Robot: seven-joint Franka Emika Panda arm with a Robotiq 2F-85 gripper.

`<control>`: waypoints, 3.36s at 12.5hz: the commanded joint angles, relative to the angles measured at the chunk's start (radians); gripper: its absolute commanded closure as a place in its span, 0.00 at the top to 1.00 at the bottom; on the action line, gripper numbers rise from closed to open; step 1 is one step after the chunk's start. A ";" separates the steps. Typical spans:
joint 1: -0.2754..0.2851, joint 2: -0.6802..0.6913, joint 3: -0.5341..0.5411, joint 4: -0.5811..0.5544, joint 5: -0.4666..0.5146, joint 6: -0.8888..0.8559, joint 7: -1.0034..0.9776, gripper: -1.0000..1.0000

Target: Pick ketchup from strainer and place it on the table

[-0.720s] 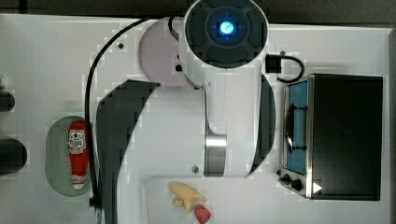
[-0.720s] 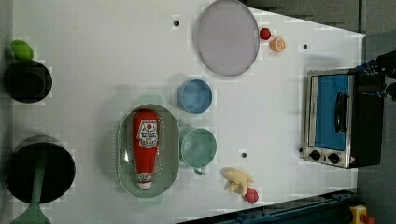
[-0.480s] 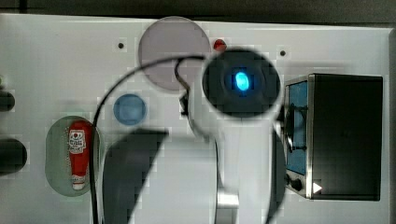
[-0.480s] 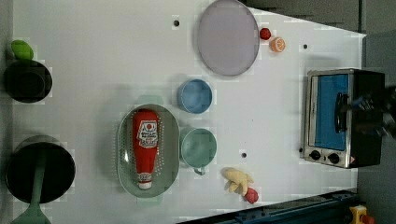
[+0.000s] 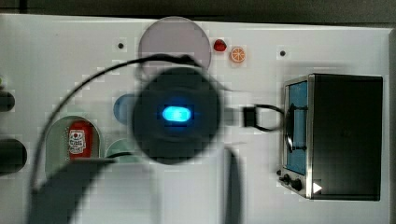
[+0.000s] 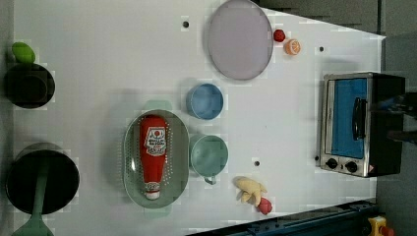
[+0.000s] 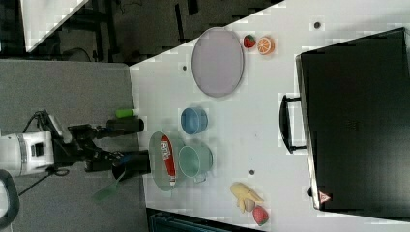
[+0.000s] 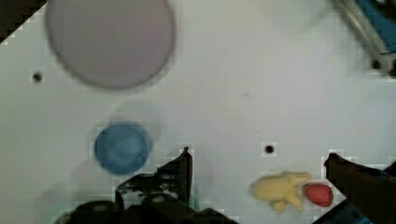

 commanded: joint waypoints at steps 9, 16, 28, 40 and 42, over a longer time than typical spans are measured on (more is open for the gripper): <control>0.102 0.283 0.498 -0.055 -0.018 0.298 0.055 1.00; 0.136 0.531 0.522 -0.175 -0.257 0.659 0.175 1.00; 0.204 0.889 0.432 -0.146 -0.565 0.921 0.420 0.96; 0.047 0.524 0.618 -0.195 -0.267 0.728 0.384 0.59; 0.011 0.456 0.623 -0.161 -0.218 0.661 0.300 0.59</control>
